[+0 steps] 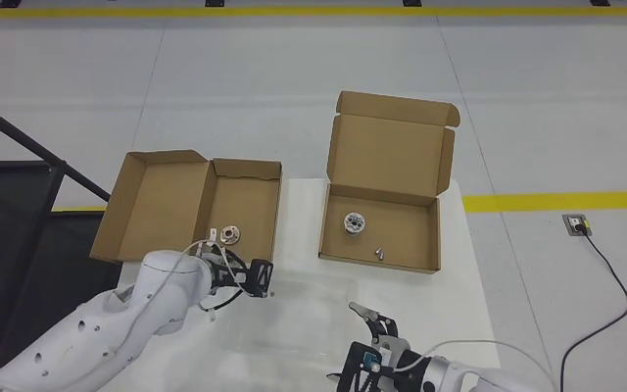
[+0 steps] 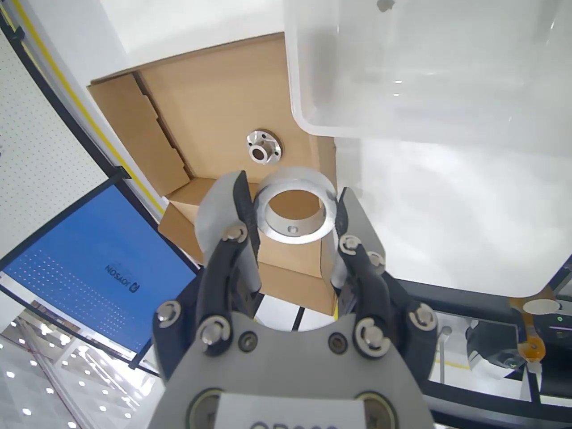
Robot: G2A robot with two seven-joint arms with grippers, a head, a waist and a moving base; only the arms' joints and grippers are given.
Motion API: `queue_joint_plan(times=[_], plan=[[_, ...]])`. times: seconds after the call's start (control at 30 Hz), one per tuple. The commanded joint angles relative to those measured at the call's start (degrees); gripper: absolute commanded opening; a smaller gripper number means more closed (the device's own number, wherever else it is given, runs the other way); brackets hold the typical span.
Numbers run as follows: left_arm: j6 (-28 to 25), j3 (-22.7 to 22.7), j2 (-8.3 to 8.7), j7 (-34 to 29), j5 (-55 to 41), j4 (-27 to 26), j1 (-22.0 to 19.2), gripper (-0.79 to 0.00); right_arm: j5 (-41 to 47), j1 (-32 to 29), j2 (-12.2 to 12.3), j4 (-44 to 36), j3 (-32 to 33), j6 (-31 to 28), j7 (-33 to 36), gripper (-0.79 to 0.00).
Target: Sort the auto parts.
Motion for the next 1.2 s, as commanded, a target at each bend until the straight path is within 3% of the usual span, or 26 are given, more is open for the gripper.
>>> queue_joint_plan(times=[0.0, 0.2, 0.33, 0.47, 0.67, 0.97, 1.17], plan=[[0.0, 0.0, 0.0, 0.0, 0.0, 0.0, 0.0, -0.785, 0.0, 0.0, 0.0, 0.0, 0.0, 0.0, 0.0, 0.0], [0.7, -0.3, -0.01, 0.9, -0.2, 0.4, 0.2, -0.785, 0.0, 0.0, 0.0, 0.0, 0.0, 0.0, 0.0, 0.0], [4.3, -2.0, -0.35, 5.3, 2.1, 5.7, -0.1, -0.785, 0.0, 0.0, 0.0, 0.0, 0.0, 0.0, 0.0, 0.0], [4.0, -1.5, -1.99, 12.1, 1.6, 12.0, -1.8, -0.785, 0.0, 0.0, 0.0, 0.0, 0.0, 0.0, 0.0, 0.0], [2.4, 1.3, -6.07, 23.8, 1.6, 23.9, -6.4, -0.785, 0.0, 0.0, 0.0, 0.0, 0.0, 0.0, 0.0, 0.0], [0.5, 8.2, -14.22, 30.8, 4.3, 39.1, -13.3, -0.785, 0.0, 0.0, 0.0, 0.0, 0.0, 0.0, 0.0, 0.0], [0.2, 11.2, -19.16, 33.7, 5.4, 47.4, -15.4, -0.785, 0.0, 0.0, 0.0, 0.0, 0.0, 0.0, 0.0, 0.0]])
